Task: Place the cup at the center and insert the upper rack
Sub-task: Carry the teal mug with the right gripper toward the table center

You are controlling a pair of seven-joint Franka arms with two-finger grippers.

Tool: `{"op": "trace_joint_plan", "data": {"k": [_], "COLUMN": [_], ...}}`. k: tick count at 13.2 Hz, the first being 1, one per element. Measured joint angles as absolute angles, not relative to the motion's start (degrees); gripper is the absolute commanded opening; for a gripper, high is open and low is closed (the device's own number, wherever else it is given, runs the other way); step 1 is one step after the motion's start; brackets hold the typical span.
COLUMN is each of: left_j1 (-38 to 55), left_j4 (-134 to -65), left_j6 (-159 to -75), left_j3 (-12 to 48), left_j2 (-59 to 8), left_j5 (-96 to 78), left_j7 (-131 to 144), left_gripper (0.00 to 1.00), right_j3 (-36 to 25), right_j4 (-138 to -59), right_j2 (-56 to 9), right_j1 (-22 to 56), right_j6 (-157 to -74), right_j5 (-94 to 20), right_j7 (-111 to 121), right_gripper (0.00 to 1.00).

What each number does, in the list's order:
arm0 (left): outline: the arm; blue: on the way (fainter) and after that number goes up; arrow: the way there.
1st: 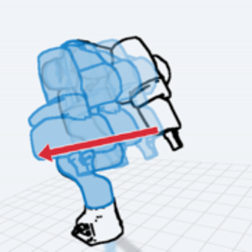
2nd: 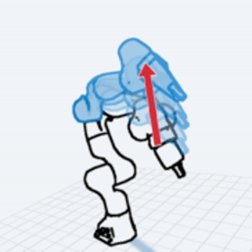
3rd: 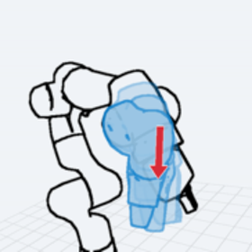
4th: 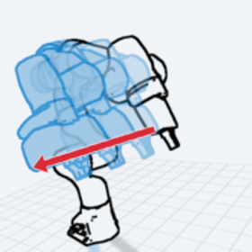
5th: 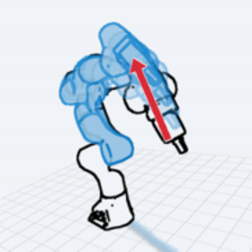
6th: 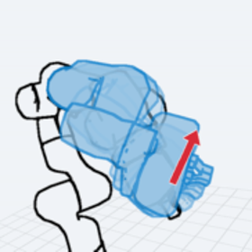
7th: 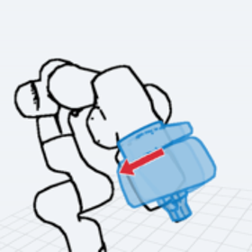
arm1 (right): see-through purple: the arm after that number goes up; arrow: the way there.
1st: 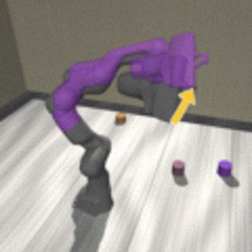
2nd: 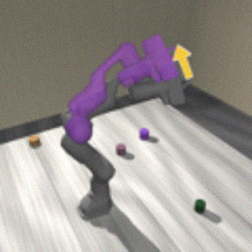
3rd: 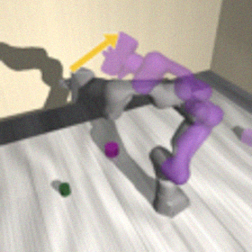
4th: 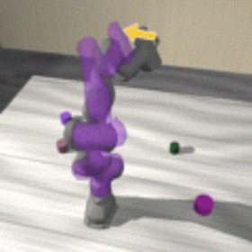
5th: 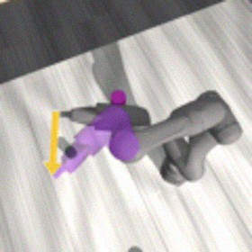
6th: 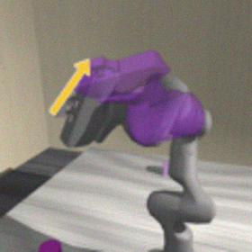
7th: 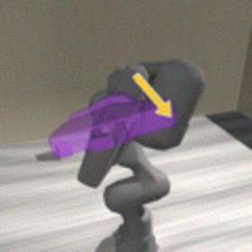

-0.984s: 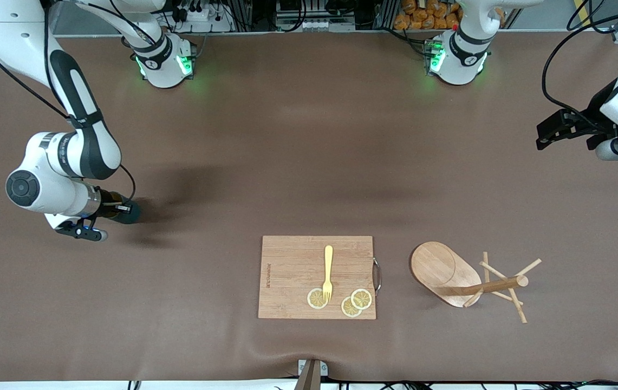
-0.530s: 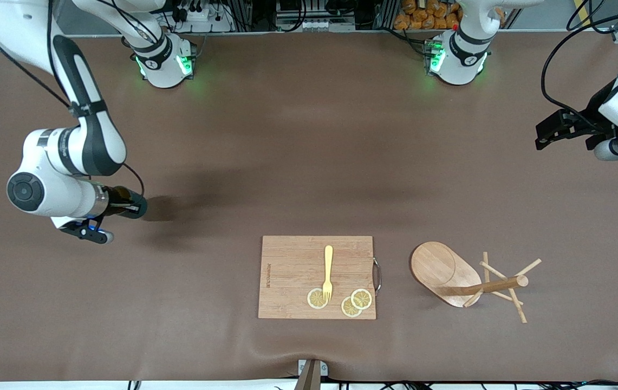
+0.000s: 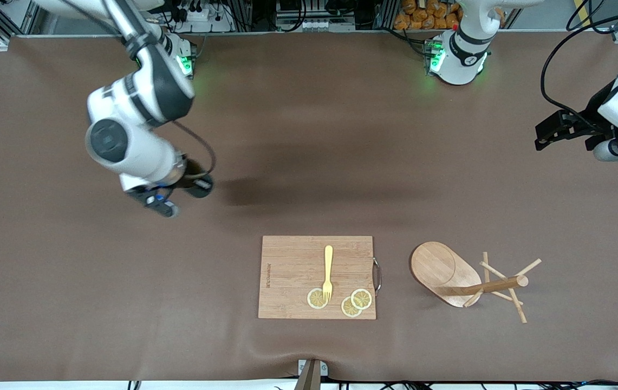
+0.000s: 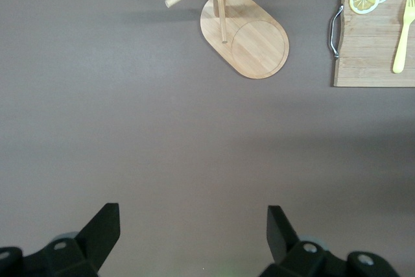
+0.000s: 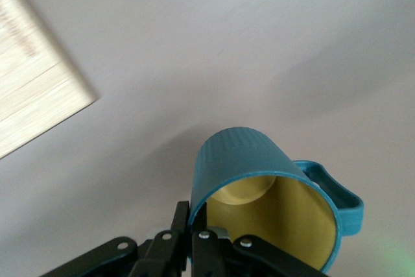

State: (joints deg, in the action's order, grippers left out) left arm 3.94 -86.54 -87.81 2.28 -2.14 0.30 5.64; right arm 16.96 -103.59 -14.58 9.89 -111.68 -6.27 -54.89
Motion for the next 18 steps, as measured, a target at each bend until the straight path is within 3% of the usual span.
{"op": "trace_joint_plan", "data": {"k": [6,11,18], "left_j1": [3.94,3.93,3.98], "left_j4": [-87.28,-87.77,-87.96], "left_j6": [-88.76,-89.71,-89.99], "left_j3": [2.33,2.34,2.92], "left_j2": [-2.23,-2.28,-2.43], "left_j5": [0.3,0.3,0.3], "left_j7": [5.64,5.64,5.63], "left_gripper": [1.0,1.0,1.0], "right_j3": [19.35,19.37,19.29], "right_j4": [-101.59,-99.86,-96.22], "right_j2": [-15.39,-20.38,-30.61], "right_j1": [20.24,29.75,32.85], "right_j6": [-116.7,-120.7,-124.33], "right_j5": [-7.69,-7.09,-1.3], "right_j7": [-69.49,-74.45,-77.74], "right_gripper": [0.0,0.0,0.0]}}
